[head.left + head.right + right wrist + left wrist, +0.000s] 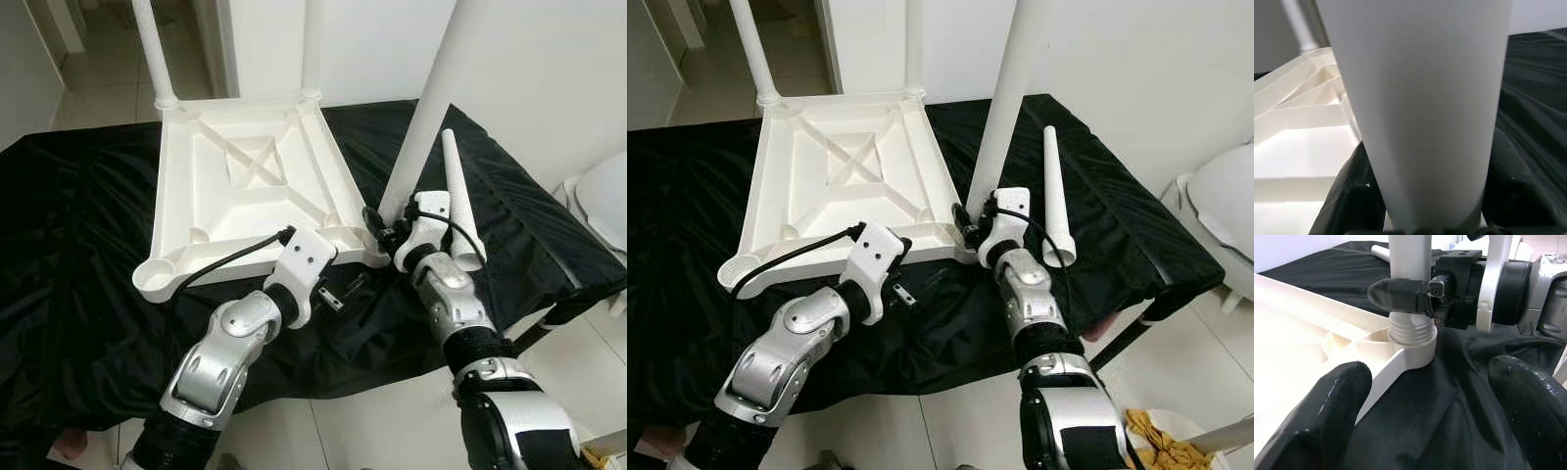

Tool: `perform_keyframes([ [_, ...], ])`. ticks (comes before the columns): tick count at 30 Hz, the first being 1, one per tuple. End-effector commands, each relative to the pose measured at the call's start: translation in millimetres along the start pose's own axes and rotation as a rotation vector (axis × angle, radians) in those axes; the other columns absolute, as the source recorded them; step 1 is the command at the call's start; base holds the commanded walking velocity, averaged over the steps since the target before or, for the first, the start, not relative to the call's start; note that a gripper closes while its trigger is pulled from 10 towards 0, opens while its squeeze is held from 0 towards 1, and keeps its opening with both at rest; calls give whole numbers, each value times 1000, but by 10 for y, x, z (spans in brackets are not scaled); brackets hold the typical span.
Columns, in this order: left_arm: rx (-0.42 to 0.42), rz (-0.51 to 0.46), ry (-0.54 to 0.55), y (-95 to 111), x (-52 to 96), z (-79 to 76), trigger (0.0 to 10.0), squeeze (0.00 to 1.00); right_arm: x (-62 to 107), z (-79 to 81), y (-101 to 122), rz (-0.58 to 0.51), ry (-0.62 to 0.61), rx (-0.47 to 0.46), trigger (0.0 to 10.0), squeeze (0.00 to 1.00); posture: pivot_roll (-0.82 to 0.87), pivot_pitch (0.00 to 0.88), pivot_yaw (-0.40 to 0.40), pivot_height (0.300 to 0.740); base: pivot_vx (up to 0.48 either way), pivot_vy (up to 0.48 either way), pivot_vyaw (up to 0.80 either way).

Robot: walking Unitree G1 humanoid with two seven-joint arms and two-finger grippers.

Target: Building children table

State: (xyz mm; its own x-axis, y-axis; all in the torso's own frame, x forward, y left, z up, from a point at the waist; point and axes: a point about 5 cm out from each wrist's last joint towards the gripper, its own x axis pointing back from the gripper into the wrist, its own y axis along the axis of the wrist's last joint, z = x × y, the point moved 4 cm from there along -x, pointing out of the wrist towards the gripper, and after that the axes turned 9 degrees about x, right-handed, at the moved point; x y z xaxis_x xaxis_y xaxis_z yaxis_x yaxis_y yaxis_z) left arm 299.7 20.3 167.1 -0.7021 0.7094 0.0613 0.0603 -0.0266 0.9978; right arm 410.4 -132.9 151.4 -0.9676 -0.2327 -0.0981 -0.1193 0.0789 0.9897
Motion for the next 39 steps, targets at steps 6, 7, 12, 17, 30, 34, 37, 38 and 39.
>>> perform_keyframes([
  [6,-16,16,-91,17,19,-37,10000,0,84,195,-191,59,-177,-122,0,0,-51,4,-4,740,0,0,0],
  [7,-15,14,-88,22,21,-30,10000,0,92,250,-192,63,-206,-133,0,0,-51,2,-5,740,0,0,0],
  [12,-12,13,-85,27,22,-37,10000,0,118,289,-175,57,-251,-146,0,0,-47,0,-6,740,0,0,0],
  [17,-9,10,-78,38,18,-26,10000,0,118,182,-154,50,-215,-121,10000,0,-53,0,-8,740,0,0,0],
  [30,-12,6,-74,50,13,1,10000,0,77,69,-3,-5,-86,-91,10000,0,-51,0,-12,740,0,0,0],
  [34,-15,4,-69,64,14,21,10000,0,75,64,59,-26,42,-50,10000,0,-50,0,-11,740,0,0,0],
  [37,-15,0,-65,79,12,31,10000,0,83,103,78,-28,178,-18,10000,0,-49,0,-9,740,0,0,0],
  [38,-15,0,-65,82,11,32,10000,0,87,111,78,-26,207,-12,10000,0,-49,0,-9,740,0,0,0],
  [39,-16,-2,-64,92,7,35,10000,0,86,113,77,-18,274,14,10000,0,-44,5,-3,740,0,0,0],
])
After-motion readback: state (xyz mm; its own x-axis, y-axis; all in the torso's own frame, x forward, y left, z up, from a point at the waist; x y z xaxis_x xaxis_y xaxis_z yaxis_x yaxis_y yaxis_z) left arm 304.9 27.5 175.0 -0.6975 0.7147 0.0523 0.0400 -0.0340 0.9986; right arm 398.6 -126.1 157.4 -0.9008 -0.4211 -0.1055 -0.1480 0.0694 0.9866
